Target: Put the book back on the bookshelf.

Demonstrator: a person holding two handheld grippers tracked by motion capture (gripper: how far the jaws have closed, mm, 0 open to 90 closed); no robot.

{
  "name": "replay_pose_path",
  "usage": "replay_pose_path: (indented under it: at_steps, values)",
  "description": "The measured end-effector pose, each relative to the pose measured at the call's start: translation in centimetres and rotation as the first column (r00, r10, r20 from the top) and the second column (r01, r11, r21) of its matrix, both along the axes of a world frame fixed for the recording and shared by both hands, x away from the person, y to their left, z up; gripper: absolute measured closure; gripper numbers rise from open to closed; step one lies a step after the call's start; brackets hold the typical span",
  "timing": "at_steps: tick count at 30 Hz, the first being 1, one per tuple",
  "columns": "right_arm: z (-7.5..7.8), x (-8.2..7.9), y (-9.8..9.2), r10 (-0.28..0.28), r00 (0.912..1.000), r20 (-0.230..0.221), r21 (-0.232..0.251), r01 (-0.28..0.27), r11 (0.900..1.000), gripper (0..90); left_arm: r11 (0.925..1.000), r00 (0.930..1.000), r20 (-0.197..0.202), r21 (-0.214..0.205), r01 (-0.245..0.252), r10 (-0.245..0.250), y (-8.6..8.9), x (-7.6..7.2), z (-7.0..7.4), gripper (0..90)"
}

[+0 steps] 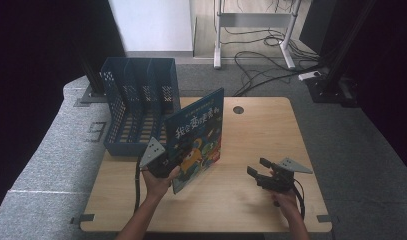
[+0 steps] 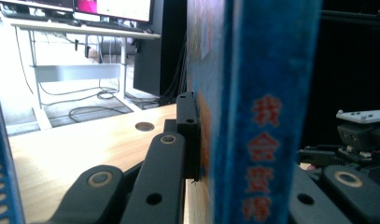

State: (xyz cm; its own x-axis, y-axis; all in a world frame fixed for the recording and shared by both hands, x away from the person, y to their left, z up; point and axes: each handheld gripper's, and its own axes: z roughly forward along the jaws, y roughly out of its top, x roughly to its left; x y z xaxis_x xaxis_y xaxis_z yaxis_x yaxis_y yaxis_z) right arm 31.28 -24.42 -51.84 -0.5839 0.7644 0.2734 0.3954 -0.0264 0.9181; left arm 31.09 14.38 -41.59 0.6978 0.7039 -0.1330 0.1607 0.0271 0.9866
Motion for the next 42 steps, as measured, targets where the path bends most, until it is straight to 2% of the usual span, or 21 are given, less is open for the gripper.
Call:
replay_pose_path:
  at_steps: [8,11,15,21,25,31,37,42]
  values:
    - [-0.2,0.1,-0.3,-0.025,0.9996,-0.007,0.002,0.025,0.9997,26.5,0.9999,0.9998,0.017,-0.003,-0.013,0.013,1.5,-0.5,1.8,82.6]
    - [-0.6,0.2,-0.4,-0.102,0.9948,0.004,-0.042,0.102,0.9938,28.3,0.9999,0.9997,0.020,-0.004,-0.016,0.016,1.8,-0.5,2.1,82.6]
    - [-0.9,0.4,-0.9,-0.136,0.9906,-0.007,-0.048,0.136,0.9896,28.4,0.9997,0.9994,0.025,0.002,-0.025,0.025,2.1,-0.6,2.4,82.6]
    - [-1.1,0.5,-1.2,-0.150,0.9884,-0.025,-0.046,0.149,0.9878,28.4,0.9991,0.9986,0.034,-0.013,-0.040,0.041,2.8,-0.6,3.0,82.6]
    - [-1.2,0.6,-1.2,-0.172,0.9843,-0.041,-0.077,0.168,0.9828,29.6,0.9985,0.9976,0.045,-0.019,-0.052,0.053,3.4,-0.7,3.6,82.6]
    - [-1.5,0.9,-1.4,-0.199,0.9778,-0.066,-0.093,0.192,0.9770,29.6,0.9963,0.9949,0.063,-0.038,-0.077,0.079,4.6,-0.7,4.5,82.7]
    - [-1.6,0.9,-1.4,-0.196,0.9785,-0.063,-0.097,0.190,0.9771,31.4,0.9926,0.9908,0.080,-0.063,-0.104,0.109,6.1,-0.9,5.5,82.7]
    - [-1.7,0.9,-1.2,-0.194,0.9789,-0.065,-0.113,0.186,0.9761,31.1,0.9898,0.9870,0.092,-0.067,-0.126,0.132,7.1,-1.0,6.0,82.7]
